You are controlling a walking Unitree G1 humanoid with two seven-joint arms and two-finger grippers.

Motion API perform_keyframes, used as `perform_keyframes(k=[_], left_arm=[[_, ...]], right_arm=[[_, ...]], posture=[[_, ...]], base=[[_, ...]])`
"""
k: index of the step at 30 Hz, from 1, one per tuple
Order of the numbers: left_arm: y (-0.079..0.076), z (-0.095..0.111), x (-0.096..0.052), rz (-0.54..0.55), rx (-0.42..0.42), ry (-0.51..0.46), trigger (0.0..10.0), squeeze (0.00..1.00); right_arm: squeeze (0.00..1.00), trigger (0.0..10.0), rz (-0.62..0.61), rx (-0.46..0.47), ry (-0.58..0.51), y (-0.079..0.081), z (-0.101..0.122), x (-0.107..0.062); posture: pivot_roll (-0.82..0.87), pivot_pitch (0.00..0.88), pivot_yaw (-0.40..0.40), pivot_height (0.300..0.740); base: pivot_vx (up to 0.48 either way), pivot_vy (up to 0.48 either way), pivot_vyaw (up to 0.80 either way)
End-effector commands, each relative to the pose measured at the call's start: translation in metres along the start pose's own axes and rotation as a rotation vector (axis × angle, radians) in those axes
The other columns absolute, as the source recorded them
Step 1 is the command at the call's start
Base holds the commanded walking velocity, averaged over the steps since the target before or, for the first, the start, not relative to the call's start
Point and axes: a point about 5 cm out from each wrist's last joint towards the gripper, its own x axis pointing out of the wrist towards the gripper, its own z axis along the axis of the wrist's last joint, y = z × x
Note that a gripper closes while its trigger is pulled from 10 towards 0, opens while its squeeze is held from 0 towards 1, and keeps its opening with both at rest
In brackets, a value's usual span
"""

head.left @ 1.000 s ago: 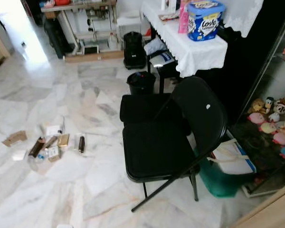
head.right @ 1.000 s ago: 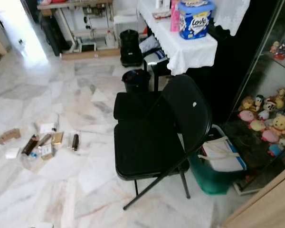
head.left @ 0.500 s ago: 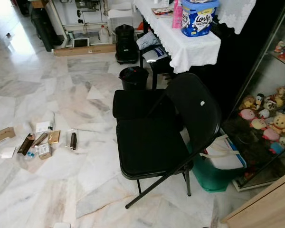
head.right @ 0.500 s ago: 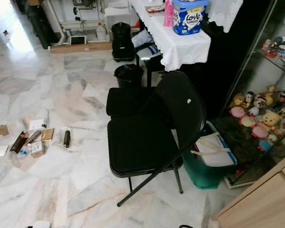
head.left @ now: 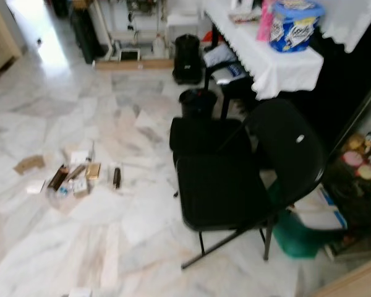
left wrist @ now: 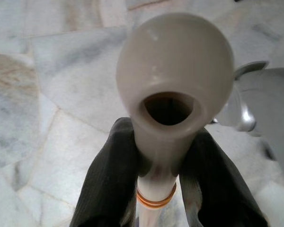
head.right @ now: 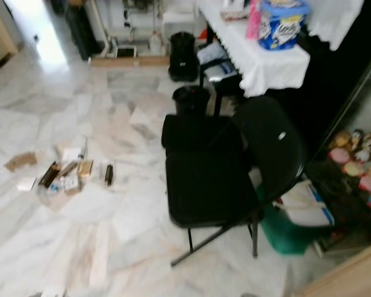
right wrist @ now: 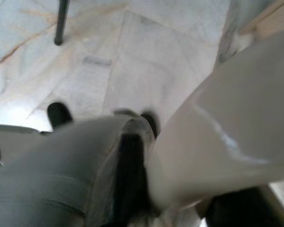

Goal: Sweep floor

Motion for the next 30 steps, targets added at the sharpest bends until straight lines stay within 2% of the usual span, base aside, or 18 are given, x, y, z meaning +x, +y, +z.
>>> perform_keyframes(k=[1, 10, 30], left_arm=[[-0.004, -0.003, 0.000, -0.010, -0.002, 0.015, 10.0, 0.00], [-0.004, -0.005, 0.000, -0.013, 0.005, 0.020, 10.0, 0.00], [-0.003, -0.003, 0.000, -0.011, 0.002, 0.018, 10.0, 0.00]], right_arm=[[0.00, 10.0, 0.012, 0.030, 0.029, 0.001, -0.008, -0.001], [0.00, 10.0, 0.023, 0.025, 0.012, 0.011, 0.006, 0.004], [0.00, 10.0, 0.023, 0.039, 0.000, 0.006, 0.012, 0.004]], posture=[[-0.08, 0.061, 0.030, 0.740], [-0.08, 0.041, 0.030, 0.740], [-0.08, 0.057, 0.035, 0.740]], base=[[0.000, 0.368, 0.00], [0.000, 0.371, 0.00], [0.000, 0.372, 0.00]])
